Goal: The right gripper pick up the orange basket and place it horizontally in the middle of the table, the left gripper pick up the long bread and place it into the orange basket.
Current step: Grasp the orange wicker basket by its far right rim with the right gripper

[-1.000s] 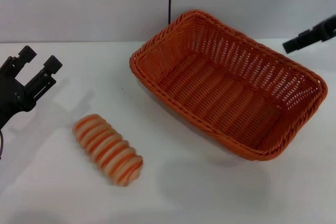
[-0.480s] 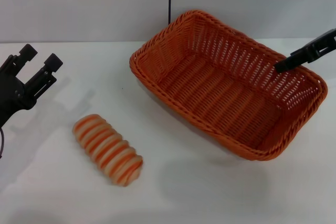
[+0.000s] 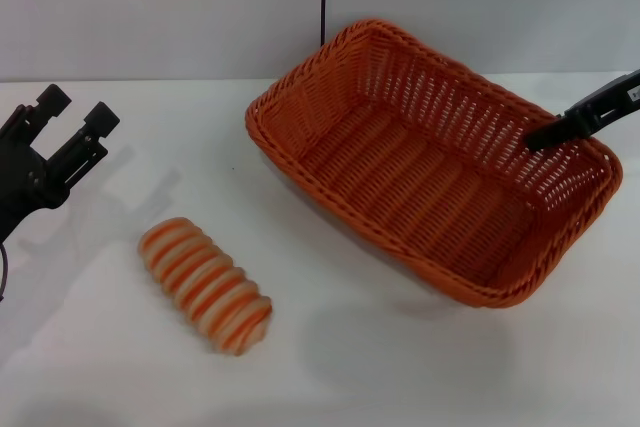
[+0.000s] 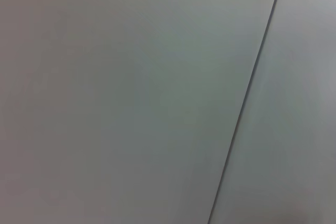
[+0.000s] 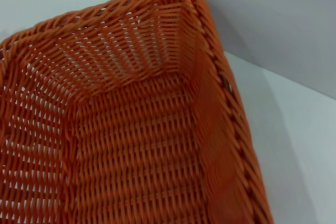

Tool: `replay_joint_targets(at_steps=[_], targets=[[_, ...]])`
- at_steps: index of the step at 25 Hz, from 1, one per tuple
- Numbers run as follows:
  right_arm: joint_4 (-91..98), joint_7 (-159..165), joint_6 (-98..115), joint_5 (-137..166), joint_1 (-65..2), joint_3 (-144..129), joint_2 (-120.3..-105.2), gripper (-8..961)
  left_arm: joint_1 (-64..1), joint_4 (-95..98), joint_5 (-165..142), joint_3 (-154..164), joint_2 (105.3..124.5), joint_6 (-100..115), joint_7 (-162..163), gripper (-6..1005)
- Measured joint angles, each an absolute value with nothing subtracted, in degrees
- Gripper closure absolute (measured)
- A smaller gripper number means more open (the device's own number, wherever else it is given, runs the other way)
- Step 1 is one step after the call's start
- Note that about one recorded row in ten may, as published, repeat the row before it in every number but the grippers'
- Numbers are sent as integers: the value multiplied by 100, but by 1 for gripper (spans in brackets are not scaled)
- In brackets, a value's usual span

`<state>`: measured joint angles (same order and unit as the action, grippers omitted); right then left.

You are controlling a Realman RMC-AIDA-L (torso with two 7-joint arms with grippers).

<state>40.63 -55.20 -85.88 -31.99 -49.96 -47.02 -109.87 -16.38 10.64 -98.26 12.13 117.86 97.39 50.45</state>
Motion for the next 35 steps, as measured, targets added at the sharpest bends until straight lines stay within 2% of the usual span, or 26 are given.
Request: replay_joint_targets(at_steps=[8, 10, 17, 24, 26, 33, 35], targets=[[4046, -5612, -8568, -3214, -4969, -4649, -10987, 691, -1636, 1064, -9826, 1233, 11785, 9738, 5045, 187], [4044, -5631, -8568, -3218, -4966, -4650, -10986, 803, -1635, 1064, -9826, 1246, 11786, 9738, 5045, 187], [4161, -5833, -8703, -3368, -4919, -4618, -10975, 803, -1643, 1098, -9826, 1330, 11786, 9738, 5045, 187], [4826, -6427, -9752, -4430, -4584, -4346, -10747, 803, -1654, 1106, -9826, 1354, 11786, 9735, 5043, 187], [5044, -6558, -9952, -4764, -4434, -4280, -10654, 803, -1663, 1107, -9826, 1356, 11786, 9715, 5043, 187], [5335, -7140, -10699, -5713, -4087, -4294, -10142, 802, -1741, 1108, -9826, 1360, 11786, 9674, 5051, 187], [5340, -7301, -10743, -5759, -4052, -4375, -10035, 802, -1761, 1108, -9826, 1364, 11786, 9663, 5065, 187]])
